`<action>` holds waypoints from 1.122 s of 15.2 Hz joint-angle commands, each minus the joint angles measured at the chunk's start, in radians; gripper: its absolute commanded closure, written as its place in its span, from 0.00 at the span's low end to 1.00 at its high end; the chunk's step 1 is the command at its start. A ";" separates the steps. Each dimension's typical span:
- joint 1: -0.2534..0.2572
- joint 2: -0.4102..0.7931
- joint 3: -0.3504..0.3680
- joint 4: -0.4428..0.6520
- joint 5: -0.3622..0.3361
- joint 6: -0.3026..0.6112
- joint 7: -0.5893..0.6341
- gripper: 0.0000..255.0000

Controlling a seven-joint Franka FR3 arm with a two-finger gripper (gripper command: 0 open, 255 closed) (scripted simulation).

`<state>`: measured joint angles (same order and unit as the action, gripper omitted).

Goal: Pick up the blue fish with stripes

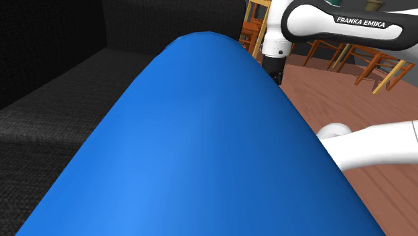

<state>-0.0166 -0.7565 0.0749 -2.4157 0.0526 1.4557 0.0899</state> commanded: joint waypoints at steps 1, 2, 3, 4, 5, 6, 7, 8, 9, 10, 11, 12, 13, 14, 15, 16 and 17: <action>0.000 0.000 0.000 0.000 0.000 0.000 0.000 0.00; 0.000 0.031 0.010 0.031 0.024 -0.002 0.029 0.00; -0.001 0.062 0.020 0.062 0.046 -0.004 0.057 0.00; -0.002 0.093 0.029 0.094 0.068 -0.006 0.085 0.00; -0.004 0.124 0.038 0.127 0.089 -0.009 0.113 0.00; -0.005 0.156 0.046 0.161 0.109 -0.011 0.140 0.00; -0.006 0.187 0.054 0.195 0.129 -0.013 0.168 0.00; -0.008 0.219 0.061 0.230 0.147 -0.015 0.196 0.00; -0.010 0.250 0.067 0.266 0.165 -0.018 0.223 0.00; -0.011 0.282 0.073 0.303 0.182 -0.020 0.250 0.00; -0.013 0.314 0.079 0.340 0.199 -0.023 0.278 0.00; -0.014 0.346 0.084 0.378 0.214 -0.026 0.305 0.00; -0.015 0.379 0.088 0.417 0.229 -0.029 0.332 0.00; -0.017 0.411 0.092 0.457 0.244 -0.032 0.360 0.00; -0.018 0.444 0.096 0.497 0.258 -0.035 0.387 0.00; -0.019 0.477 0.100 0.539 0.271 -0.039 0.414 0.00; -0.020 0.510 0.103 0.582 0.284 -0.043 0.442 0.00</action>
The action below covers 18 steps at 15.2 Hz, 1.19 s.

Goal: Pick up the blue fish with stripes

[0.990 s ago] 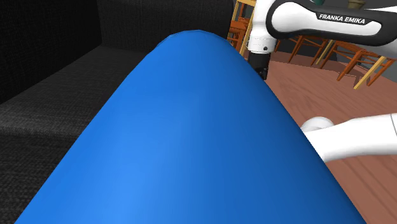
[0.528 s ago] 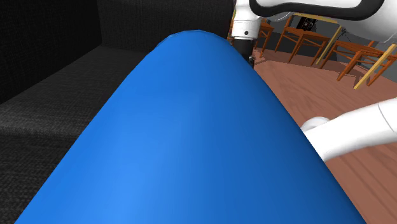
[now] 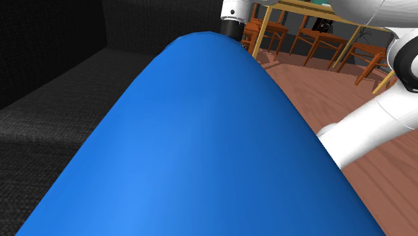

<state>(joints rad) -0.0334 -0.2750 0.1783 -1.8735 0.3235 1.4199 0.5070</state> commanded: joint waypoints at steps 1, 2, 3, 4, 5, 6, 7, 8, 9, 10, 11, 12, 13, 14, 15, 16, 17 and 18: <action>-0.004 0.063 0.002 0.083 0.025 -0.011 0.052 0.00; -0.004 0.069 0.002 0.091 0.027 -0.012 0.057 0.00; -0.003 0.066 0.003 0.075 0.027 0.001 0.053 0.00; -0.003 0.063 0.003 0.058 0.027 0.014 0.049 0.00; -0.003 0.060 0.004 0.042 0.027 0.027 0.045 0.00; -0.003 0.057 0.005 0.026 0.028 0.040 0.041 0.00; -0.003 0.055 0.005 0.011 0.028 0.052 0.037 0.00; -0.002 0.053 0.006 -0.005 0.028 0.065 0.033 0.00; -0.002 0.050 0.007 -0.028 0.028 0.085 0.027 0.00; -0.002 0.050 0.007 -0.028 0.028 0.085 0.027 0.00; -0.002 0.050 0.007 -0.028 0.028 0.085 0.027 0.00; -0.002 0.049 0.007 -0.031 0.028 0.086 0.026 1.00; -0.002 0.050 0.007 -0.030 0.028 0.086 0.026 1.00; -0.002 0.050 0.007 -0.030 0.028 0.086 0.026 1.00; -0.002 0.050 0.007 -0.030 0.028 0.086 0.026 1.00; -0.002 0.050 0.007 -0.030 0.028 0.086 0.026 1.00; -0.002 0.050 0.007 -0.030 0.028 0.086 0.026 1.00; -0.002 0.050 0.007 -0.030 0.028 0.086 0.026 1.00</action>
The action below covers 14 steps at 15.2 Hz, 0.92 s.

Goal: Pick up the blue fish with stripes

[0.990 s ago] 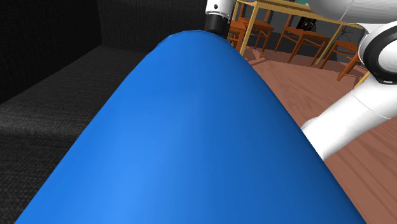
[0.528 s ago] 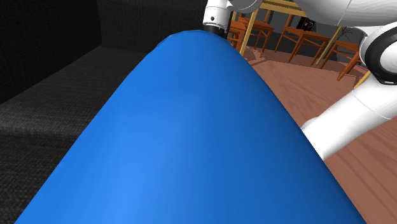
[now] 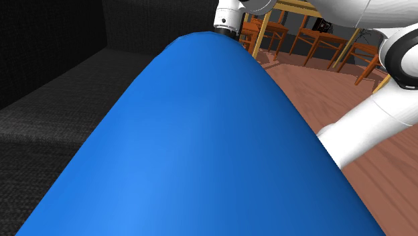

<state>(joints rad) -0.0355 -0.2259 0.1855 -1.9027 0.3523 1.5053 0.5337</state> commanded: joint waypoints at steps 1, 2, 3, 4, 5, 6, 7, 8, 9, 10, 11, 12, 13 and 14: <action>0.000 0.001 0.000 0.000 0.000 0.000 0.000 1.00; 0.000 0.001 0.000 0.000 0.000 0.000 0.000 1.00; 0.000 0.001 0.000 0.001 0.000 0.000 0.001 1.00; 0.000 0.003 -0.001 0.016 -0.001 -0.013 0.004 1.00; -0.001 0.005 -0.001 0.031 -0.001 -0.026 0.008 1.00; -0.001 0.007 -0.002 0.047 -0.001 -0.039 0.012 1.00; -0.001 0.009 -0.003 0.062 -0.001 -0.051 0.016 1.00; -0.001 0.012 -0.003 0.078 -0.001 -0.064 0.020 1.00; -0.001 0.015 -0.004 0.094 -0.002 -0.077 0.024 1.00; -0.001 0.018 -0.005 0.111 -0.002 -0.090 0.028 1.00; -0.002 0.021 -0.005 0.128 -0.002 -0.103 0.032 1.00; -0.002 0.025 -0.006 0.145 -0.002 -0.116 0.036 1.00; -0.002 0.029 -0.006 0.162 -0.002 -0.129 0.041 1.00; -0.002 0.033 -0.007 0.180 -0.002 -0.142 0.045 1.00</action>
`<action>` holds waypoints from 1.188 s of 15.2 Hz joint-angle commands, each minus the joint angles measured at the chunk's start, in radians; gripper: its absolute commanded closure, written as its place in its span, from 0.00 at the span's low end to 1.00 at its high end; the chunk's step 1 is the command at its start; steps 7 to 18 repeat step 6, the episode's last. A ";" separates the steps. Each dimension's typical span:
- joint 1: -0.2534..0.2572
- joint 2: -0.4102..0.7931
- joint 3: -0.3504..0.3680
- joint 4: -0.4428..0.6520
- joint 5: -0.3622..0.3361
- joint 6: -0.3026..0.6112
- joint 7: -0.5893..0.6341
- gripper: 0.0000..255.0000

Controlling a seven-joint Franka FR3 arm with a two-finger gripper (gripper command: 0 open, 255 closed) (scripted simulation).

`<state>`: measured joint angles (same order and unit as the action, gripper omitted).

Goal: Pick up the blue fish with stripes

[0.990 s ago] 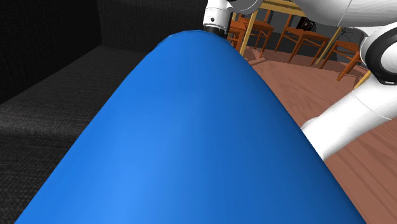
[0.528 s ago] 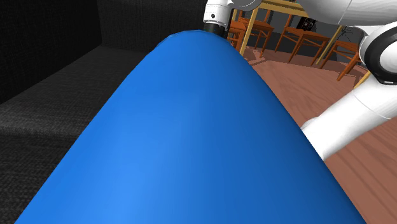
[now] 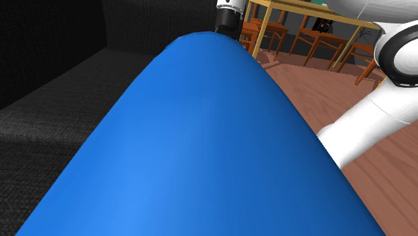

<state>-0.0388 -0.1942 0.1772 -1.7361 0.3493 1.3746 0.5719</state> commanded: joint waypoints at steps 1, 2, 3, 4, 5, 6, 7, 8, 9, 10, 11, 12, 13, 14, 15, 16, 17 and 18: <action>0.001 0.005 0.001 0.031 0.002 -0.024 0.011 1.00; 0.001 0.010 0.000 0.050 0.002 -0.037 0.016 1.00; 0.001 0.015 0.000 0.068 0.002 -0.051 0.020 1.00; 0.001 0.020 -0.001 0.088 0.002 -0.064 0.025 1.00; 0.001 0.020 -0.001 0.090 0.002 -0.066 0.025 1.00; 0.001 0.020 -0.001 0.090 0.002 -0.066 0.025 1.00; 0.001 0.020 -0.001 0.090 0.002 -0.066 0.025 1.00; 0.001 0.020 -0.001 0.090 0.002 -0.066 0.025 1.00; 0.001 0.020 -0.001 0.090 0.002 -0.066 0.025 1.00; 0.001 0.020 -0.001 0.090 0.002 -0.066 0.025 1.00; 0.001 0.020 -0.001 0.090 0.002 -0.066 0.025 1.00; 0.001 0.020 -0.001 0.090 0.002 -0.066 0.025 1.00; 0.001 0.020 -0.001 0.090 0.002 -0.066 0.025 1.00; 0.001 0.020 -0.001 0.090 0.002 -0.066 0.025 1.00; 0.001 0.020 -0.001 0.090 0.002 -0.066 0.025 1.00; 0.001 0.020 -0.001 0.090 0.002 -0.066 0.025 1.00; 0.001 0.020 -0.001 0.090 0.002 -0.066 0.025 1.00; 0.001 0.020 -0.001 0.090 0.002 -0.066 0.025 1.00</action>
